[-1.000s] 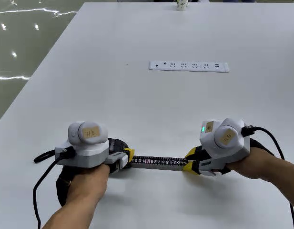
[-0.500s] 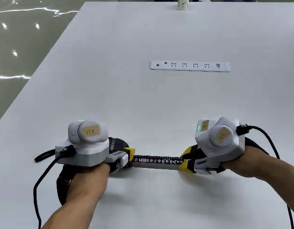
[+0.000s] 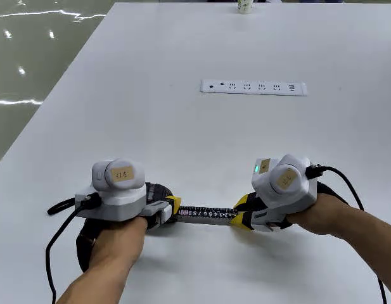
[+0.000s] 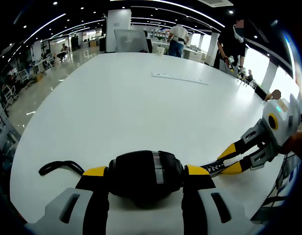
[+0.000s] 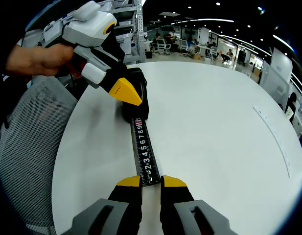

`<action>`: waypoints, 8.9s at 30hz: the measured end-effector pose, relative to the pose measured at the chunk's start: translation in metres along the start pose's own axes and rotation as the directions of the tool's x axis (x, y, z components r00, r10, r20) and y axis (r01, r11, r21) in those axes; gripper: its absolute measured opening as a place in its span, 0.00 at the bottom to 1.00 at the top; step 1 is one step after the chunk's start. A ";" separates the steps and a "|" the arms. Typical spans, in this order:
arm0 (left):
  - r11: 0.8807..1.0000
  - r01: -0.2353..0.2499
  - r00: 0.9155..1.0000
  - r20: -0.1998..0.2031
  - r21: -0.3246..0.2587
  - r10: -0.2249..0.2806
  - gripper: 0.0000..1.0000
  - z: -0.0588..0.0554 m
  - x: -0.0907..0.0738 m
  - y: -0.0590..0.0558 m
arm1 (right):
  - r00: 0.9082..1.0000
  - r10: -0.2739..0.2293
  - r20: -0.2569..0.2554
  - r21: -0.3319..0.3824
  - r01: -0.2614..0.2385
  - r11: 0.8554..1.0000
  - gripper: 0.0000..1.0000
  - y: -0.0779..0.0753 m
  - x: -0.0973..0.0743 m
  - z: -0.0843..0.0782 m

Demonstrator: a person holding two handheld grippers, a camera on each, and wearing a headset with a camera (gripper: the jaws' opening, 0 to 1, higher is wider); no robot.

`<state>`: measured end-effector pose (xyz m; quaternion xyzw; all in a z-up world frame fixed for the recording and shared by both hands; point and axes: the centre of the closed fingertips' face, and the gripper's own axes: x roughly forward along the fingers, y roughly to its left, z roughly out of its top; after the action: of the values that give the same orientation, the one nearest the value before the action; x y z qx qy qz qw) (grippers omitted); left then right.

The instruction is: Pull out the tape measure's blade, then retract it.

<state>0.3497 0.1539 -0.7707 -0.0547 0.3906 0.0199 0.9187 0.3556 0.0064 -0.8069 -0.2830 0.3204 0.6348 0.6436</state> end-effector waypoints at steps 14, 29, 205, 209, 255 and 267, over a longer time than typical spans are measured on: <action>1.000 0.006 1.000 -0.003 -0.009 -0.006 0.55 0.000 0.000 0.001 | 1.000 0.010 0.010 -0.007 -0.010 1.000 0.10 0.002 0.011 0.013; 1.000 0.010 1.000 -0.006 -0.013 -0.010 0.55 0.000 -0.001 0.001 | 0.999 0.025 0.028 -0.011 -0.025 1.000 0.10 0.006 0.021 0.026; 0.933 0.287 0.955 0.010 0.217 -0.297 0.75 -0.025 -0.033 -0.017 | 0.976 -0.181 0.120 0.197 0.156 0.968 0.55 0.029 -0.048 -0.014; 0.927 0.299 0.949 0.034 0.226 -0.315 0.76 -0.027 -0.037 -0.018 | 0.972 -0.195 0.134 0.207 0.165 0.964 0.56 0.033 -0.053 -0.017; 0.864 0.363 0.881 0.174 0.350 -0.440 0.99 -0.039 -0.086 -0.021 | 0.839 -0.460 0.290 0.428 0.316 0.847 0.95 0.065 -0.106 -0.033; 0.853 0.374 0.876 0.162 0.364 -0.453 0.99 -0.041 -0.091 -0.023 | 0.834 -0.473 0.283 0.456 0.317 0.832 0.99 0.068 -0.108 -0.039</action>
<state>0.2588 0.1272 -0.7312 0.0153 0.2522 -0.2371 0.9381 0.2865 -0.0906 -0.7454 -0.0800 0.2410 0.4506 0.8559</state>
